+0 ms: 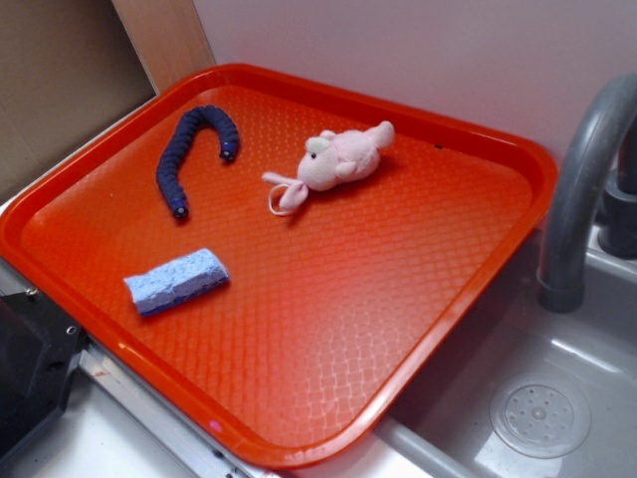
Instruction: Grab the pink bunny.
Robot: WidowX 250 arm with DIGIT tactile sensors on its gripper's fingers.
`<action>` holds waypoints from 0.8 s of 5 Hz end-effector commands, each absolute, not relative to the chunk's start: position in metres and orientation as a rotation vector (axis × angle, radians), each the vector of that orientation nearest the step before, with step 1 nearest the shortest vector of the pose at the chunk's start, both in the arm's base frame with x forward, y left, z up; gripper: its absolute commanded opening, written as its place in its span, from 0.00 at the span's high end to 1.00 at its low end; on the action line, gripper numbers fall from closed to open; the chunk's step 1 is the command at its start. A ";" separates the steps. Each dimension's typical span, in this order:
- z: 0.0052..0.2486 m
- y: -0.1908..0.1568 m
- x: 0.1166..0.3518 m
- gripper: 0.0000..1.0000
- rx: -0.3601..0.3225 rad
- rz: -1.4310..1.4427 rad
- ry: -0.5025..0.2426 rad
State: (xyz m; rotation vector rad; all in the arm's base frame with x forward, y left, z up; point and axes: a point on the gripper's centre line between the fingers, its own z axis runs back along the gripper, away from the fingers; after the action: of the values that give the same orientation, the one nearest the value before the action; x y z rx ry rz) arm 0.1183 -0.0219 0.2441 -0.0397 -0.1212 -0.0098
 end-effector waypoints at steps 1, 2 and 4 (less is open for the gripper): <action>0.244 -0.022 0.118 0.00 -0.040 -0.010 -0.121; 0.226 -0.018 0.145 0.00 -0.103 0.036 -0.143; 0.174 -0.020 0.204 0.00 -0.101 0.038 -0.241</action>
State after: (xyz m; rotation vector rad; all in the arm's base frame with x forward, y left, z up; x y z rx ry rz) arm 0.2012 -0.0200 0.1642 -0.1007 -0.2046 0.0442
